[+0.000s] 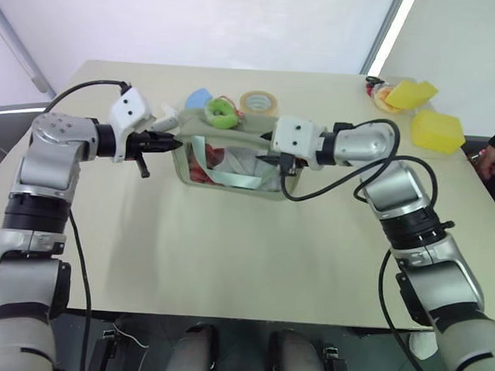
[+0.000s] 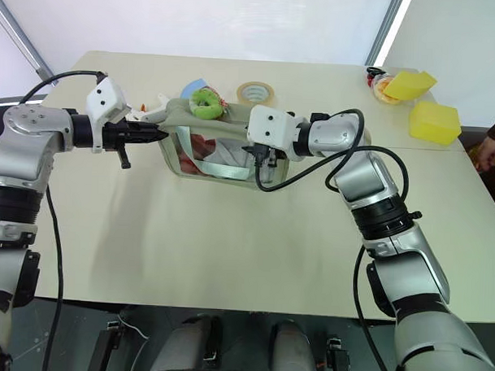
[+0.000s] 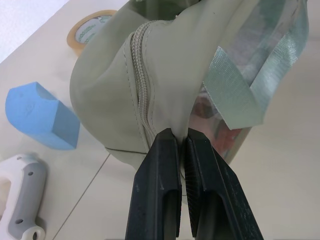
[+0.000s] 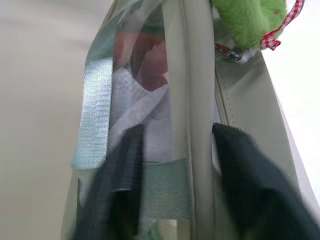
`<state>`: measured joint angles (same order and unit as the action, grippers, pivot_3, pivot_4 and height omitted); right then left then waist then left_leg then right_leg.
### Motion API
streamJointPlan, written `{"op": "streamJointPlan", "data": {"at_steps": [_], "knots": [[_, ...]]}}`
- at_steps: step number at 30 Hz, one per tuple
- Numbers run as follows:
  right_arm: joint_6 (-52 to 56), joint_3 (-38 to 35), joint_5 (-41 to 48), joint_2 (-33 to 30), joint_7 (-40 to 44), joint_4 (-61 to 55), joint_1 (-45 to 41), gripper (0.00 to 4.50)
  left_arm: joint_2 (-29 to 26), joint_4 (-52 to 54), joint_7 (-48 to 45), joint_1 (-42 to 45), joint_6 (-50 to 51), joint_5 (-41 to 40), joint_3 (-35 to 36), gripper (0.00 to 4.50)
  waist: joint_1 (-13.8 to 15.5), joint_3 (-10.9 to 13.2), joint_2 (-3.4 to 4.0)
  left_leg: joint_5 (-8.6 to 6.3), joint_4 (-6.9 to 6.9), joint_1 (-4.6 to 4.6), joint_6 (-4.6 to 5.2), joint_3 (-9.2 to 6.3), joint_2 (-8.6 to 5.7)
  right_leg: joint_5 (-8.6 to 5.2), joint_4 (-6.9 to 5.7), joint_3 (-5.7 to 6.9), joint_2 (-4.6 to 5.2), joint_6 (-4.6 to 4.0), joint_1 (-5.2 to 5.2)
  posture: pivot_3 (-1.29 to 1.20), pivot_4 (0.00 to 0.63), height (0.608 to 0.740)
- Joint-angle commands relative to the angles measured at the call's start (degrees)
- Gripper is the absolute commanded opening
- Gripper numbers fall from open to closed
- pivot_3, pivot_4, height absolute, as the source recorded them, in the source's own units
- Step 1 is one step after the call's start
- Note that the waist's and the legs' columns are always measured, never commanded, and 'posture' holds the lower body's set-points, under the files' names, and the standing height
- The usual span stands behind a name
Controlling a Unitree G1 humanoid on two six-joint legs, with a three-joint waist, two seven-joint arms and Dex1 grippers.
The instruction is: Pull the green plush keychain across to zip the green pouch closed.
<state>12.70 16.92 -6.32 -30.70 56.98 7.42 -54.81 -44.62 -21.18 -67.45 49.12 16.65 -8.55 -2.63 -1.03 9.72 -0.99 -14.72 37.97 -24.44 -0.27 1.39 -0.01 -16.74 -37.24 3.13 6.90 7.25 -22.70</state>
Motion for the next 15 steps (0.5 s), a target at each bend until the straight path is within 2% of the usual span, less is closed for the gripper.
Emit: {"op": "streamJointPlan", "data": {"at_steps": [1, 8, 15], "knots": [[1.0, -2.5, 2.1, 0.9, 0.0, -1.4, -4.4, 3.30, -0.1, 0.9, -0.4, 0.5, -0.6, 0.1, -0.2, 0.00, 0.0, 0.0, 0.00, 0.00, 0.00, 0.00, 0.00, 0.00, 0.00, 0.00, 0.00, 0.00, 0.00, 0.00, 0.00, 0.00, 0.150, 0.740], [4.6, -3.4, 5.6, 7.5, -2.3, 0.6, -8.7, 3.30, -0.3, 0.8, 0.0, 0.5, -1.0, 0.4, 0.0, 0.00, -0.1, 0.0, 0.00, 0.00, 0.00, 0.00, 0.00, -0.01, 0.00, 0.00, -0.03, 0.01, 0.00, 0.00, 0.00, 0.00, 0.150, 0.740], [1.8, -2.1, 4.9, 11.6, -3.7, 8.6, -11.6, 3.30, -0.3, 1.3, -0.3, 0.6, -1.0, 0.3, -0.1, 0.00, 0.0, 0.0, 0.00, 0.00, 0.00, -0.01, 0.00, 0.00, -0.03, 0.00, -0.03, 0.02, 0.01, 0.00, 0.02, 0.00, 0.150, 0.740]]}}
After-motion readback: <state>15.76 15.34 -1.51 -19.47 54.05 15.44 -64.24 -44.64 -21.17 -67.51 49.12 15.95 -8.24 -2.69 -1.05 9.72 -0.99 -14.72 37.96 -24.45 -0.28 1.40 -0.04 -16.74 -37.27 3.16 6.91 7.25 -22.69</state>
